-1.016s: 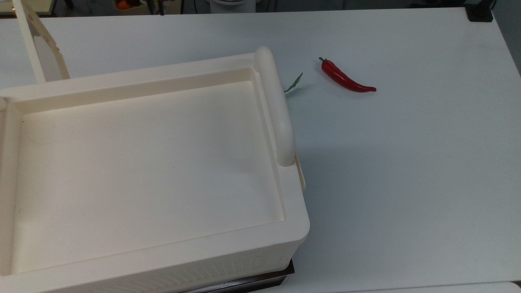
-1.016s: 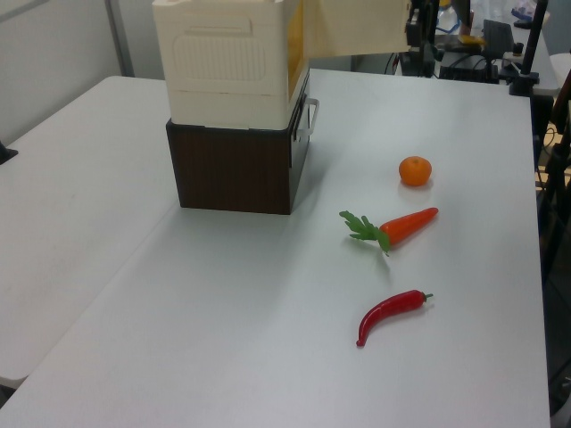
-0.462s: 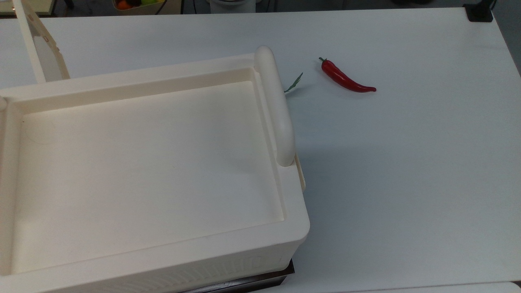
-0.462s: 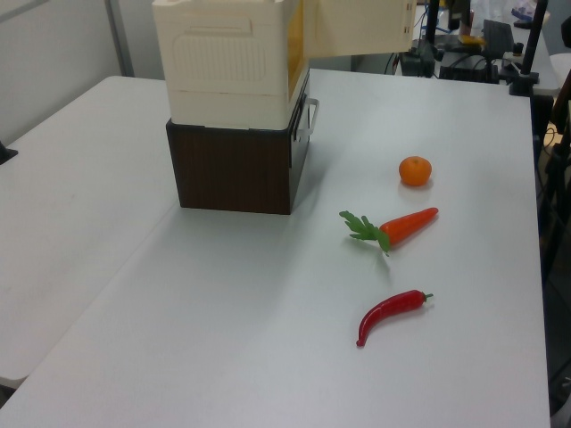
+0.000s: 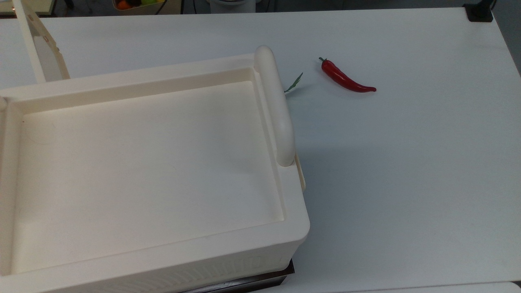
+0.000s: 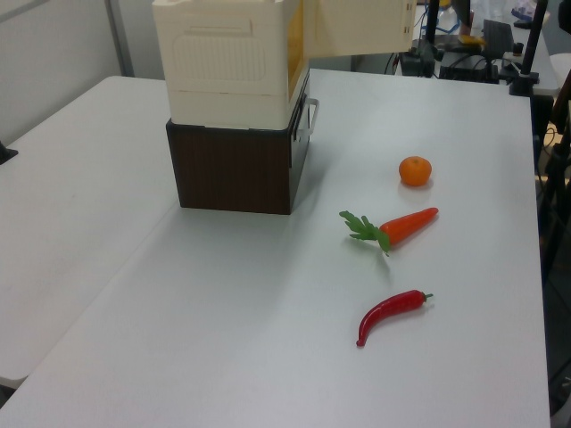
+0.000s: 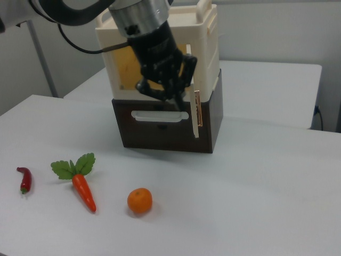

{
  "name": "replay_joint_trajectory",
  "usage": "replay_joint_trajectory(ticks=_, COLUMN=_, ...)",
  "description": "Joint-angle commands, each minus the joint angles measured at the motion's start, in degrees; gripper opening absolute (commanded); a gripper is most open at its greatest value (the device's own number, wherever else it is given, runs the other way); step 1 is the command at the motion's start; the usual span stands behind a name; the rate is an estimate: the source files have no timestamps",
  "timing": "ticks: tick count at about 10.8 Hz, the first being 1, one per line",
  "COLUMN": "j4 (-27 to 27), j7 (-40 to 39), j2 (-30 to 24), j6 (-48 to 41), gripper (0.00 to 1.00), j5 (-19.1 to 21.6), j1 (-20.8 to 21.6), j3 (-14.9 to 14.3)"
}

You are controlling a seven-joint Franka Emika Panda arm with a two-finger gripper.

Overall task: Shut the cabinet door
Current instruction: 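Push the cream door with the gripper, swinging it shut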

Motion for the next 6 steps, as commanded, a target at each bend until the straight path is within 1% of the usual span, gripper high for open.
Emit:
replay_joint_trajectory(ticks=1, j4=-0.41, j7=-10.99, j2=2.68, j6=12.44, gripper=0.0, j5=1.76, j1=-0.06, j3=-1.88)
replay_joint_trajectory(ticks=4, j4=-0.5, j7=-13.81, j2=6.11, j6=22.91, gripper=0.0, j5=7.38, j1=-1.03, j3=-1.88)
replay_joint_trajectory(ticks=6, j4=-0.68, j7=-13.82, j2=8.23, j6=27.5, gripper=0.0, j5=10.37, j1=-1.56, j3=-1.88)
